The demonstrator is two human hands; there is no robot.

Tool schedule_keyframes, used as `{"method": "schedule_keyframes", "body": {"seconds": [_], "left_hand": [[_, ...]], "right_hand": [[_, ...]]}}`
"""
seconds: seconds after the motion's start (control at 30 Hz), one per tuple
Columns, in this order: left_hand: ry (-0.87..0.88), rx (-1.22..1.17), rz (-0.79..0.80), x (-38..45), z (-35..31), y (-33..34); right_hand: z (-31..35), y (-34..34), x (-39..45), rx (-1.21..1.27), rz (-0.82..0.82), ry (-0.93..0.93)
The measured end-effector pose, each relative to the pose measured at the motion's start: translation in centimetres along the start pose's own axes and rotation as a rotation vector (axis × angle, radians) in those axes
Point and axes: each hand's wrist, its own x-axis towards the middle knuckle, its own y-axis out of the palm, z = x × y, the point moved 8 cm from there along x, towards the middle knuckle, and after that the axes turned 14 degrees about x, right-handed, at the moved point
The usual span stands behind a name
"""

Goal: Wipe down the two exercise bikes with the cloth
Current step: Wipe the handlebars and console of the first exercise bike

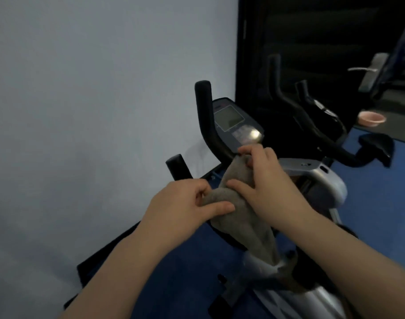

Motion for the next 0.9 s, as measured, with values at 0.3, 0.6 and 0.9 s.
{"method": "schedule_keyframes", "body": {"seconds": [0.3,0.6,0.9], "left_hand": [[0.206,-0.025,-0.336,-1.7,2.3,-2.4],[0.152,-0.114,-0.316,5.9,2.1,-2.7],[0.233,0.088,-0.636,4.3,1.3,-3.3]], "right_hand": [[-0.2,6.5,-7.5,-0.262,-0.054,0.094],[4.0,9.4,-2.2,-0.391,-0.261,0.014],[3.5,8.1,-3.8,-0.277,-0.436,-0.002]]}}
